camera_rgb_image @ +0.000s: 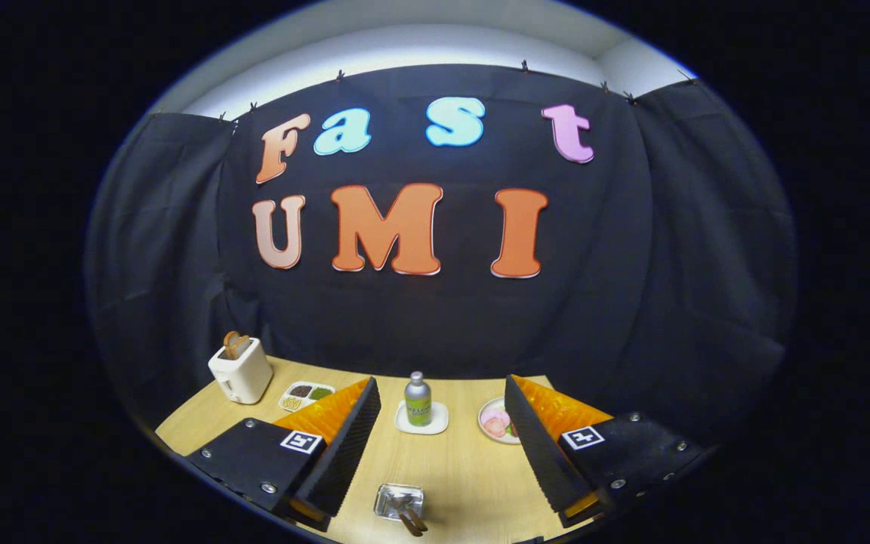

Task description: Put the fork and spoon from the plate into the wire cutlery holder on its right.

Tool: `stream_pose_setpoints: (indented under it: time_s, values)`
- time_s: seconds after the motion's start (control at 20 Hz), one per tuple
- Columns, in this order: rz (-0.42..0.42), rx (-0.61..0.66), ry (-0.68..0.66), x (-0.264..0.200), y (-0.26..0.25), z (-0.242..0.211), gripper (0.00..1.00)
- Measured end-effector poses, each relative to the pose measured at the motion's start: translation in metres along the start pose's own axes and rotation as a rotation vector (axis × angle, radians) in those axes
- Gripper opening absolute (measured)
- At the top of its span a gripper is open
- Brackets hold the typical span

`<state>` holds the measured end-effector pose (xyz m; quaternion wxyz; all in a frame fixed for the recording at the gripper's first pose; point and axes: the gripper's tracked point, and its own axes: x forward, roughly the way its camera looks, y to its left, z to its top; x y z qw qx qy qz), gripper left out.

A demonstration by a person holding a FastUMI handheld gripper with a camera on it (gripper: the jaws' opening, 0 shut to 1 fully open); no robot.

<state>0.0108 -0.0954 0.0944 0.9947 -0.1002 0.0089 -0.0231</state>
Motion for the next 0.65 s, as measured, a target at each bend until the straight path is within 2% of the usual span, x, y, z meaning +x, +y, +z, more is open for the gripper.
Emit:
stream_pose_setpoints:
  time_s: [0.2,0.5,0.65]
  values:
    - [-0.048,-0.065,-0.040,-0.003,-0.014,0.003,0.99]
    - [-0.010,-0.048,-0.029,0.003,-0.007,-0.011,0.99]
    - [-0.019,-0.050,-0.014,0.006,-0.009,-0.019,0.99]
